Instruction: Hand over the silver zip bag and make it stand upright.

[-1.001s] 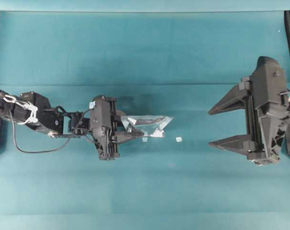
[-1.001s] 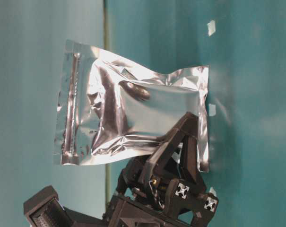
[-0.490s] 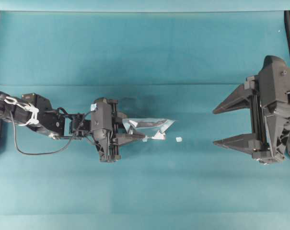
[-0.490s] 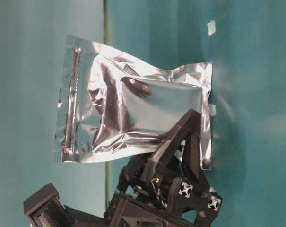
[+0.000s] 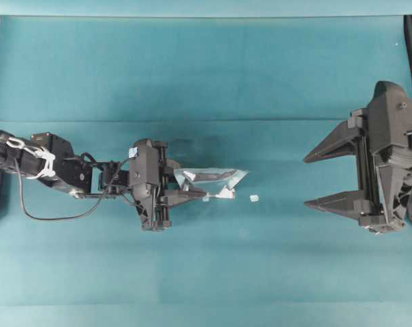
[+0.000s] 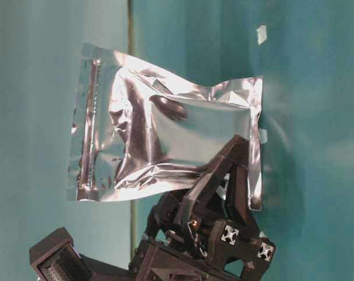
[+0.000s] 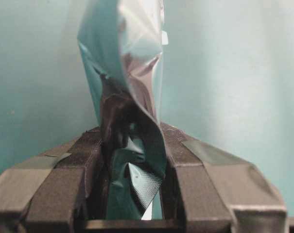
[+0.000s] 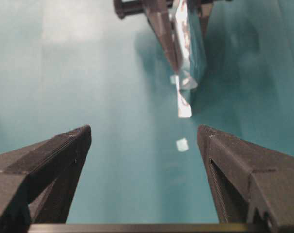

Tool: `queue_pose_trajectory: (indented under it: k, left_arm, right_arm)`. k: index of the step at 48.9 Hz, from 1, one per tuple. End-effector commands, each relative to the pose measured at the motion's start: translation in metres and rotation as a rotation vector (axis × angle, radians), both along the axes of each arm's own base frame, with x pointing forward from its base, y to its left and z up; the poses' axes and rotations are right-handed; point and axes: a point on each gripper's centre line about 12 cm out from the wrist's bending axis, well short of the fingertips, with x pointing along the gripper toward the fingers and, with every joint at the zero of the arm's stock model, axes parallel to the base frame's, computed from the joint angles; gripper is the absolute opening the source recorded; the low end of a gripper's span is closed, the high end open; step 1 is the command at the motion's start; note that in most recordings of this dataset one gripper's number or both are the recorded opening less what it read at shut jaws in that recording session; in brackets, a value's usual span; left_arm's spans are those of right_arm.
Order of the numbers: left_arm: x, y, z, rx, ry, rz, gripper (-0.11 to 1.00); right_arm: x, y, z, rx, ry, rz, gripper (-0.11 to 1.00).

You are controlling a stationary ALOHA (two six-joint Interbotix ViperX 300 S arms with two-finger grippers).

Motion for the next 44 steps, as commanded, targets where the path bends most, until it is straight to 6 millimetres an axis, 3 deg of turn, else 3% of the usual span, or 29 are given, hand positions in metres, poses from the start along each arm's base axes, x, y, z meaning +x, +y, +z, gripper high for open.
queue_pose_trajectory:
  k: [1,44]
  left_arm:
    - [0.0027,-0.0063,0.0027,0.002,-0.012,-0.020,0.30]
    - [0.0021,-0.0057,0.0017,0.000,-0.009,-0.017,0.30]
  right_arm:
    - [0.0002,0.0000,0.0068,0.010,-0.027,-0.006,0.97]
    - [-0.0011,-0.0005,0.0031,0.009,-0.019,-0.007,0.96]
